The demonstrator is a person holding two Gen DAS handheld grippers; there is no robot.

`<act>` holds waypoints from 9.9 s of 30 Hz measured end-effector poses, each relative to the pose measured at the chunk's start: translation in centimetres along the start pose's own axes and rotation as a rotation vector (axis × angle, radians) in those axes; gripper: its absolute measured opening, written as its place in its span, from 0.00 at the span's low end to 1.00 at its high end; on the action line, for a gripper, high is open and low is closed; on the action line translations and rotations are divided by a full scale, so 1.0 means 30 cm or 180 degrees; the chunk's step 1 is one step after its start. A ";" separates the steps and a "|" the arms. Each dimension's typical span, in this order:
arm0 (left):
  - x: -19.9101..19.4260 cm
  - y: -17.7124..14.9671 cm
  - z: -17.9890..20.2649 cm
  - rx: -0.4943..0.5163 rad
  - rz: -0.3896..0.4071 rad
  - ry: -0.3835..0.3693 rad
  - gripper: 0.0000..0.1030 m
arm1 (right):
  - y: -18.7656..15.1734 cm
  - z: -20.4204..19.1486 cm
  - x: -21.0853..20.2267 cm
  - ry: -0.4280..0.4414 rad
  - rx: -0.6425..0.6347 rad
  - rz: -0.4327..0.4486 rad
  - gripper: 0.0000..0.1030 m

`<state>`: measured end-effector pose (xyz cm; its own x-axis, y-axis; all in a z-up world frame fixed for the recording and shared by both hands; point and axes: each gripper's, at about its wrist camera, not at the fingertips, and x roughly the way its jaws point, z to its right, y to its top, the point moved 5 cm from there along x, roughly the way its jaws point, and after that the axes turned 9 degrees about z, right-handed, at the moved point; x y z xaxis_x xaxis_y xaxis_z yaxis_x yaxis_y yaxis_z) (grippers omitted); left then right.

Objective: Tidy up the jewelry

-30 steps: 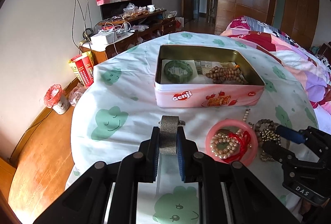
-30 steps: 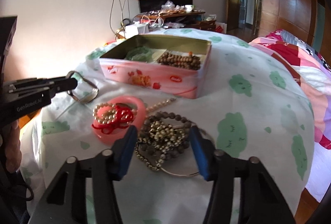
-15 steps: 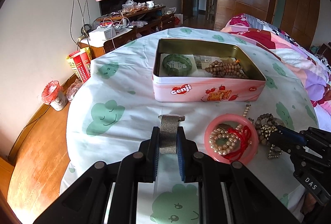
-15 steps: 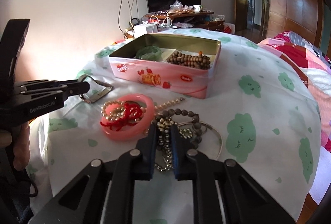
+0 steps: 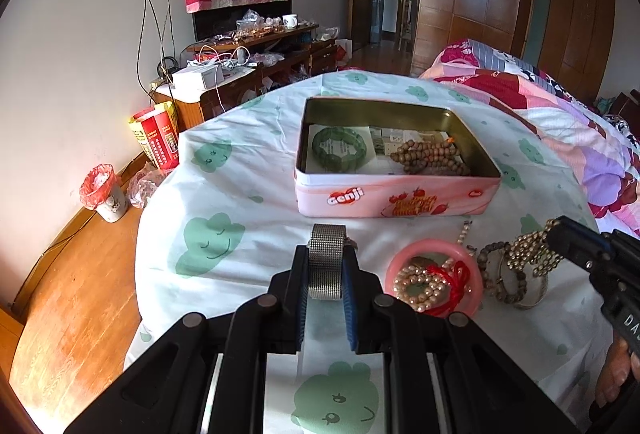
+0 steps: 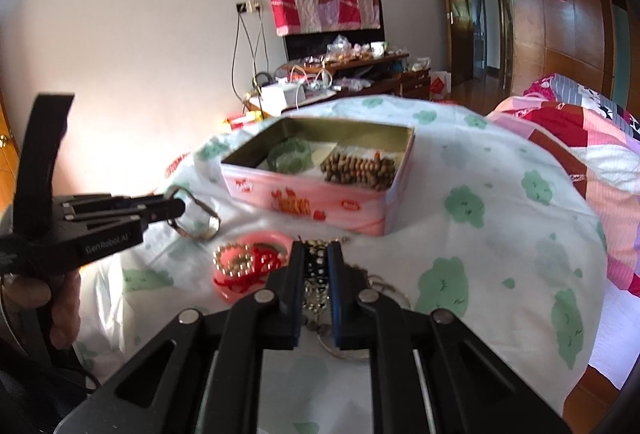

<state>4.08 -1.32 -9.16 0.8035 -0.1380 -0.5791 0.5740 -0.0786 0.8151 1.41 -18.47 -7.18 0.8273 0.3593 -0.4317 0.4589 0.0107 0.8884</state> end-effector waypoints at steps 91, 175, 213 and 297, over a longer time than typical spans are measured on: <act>0.404 0.299 0.032 0.0313 -0.0107 0.0141 0.15 | 0.217 0.134 0.434 -0.0378 -0.0139 -0.0323 0.13; 0.089 -0.101 0.271 0.0431 -0.0445 -0.0595 0.02 | -0.096 0.174 0.040 -0.0845 0.0024 -0.0439 0.62; 0.025 0.018 0.028 0.0028 -0.0016 -0.0220 0.00 | -0.078 0.041 0.136 -0.0403 -0.0237 -0.0537 0.09; 0.040 0.355 0.025 0.0294 0.0388 -0.0154 0.01 | 0.254 -0.014 0.118 -0.0107 -0.0448 0.0039 0.10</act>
<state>11.04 -3.07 -1.15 0.8565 -0.1994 -0.4761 0.4538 -0.1485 0.8786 7.69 -16.73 -1.88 0.8440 0.3288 -0.4237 0.4009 0.1380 0.9057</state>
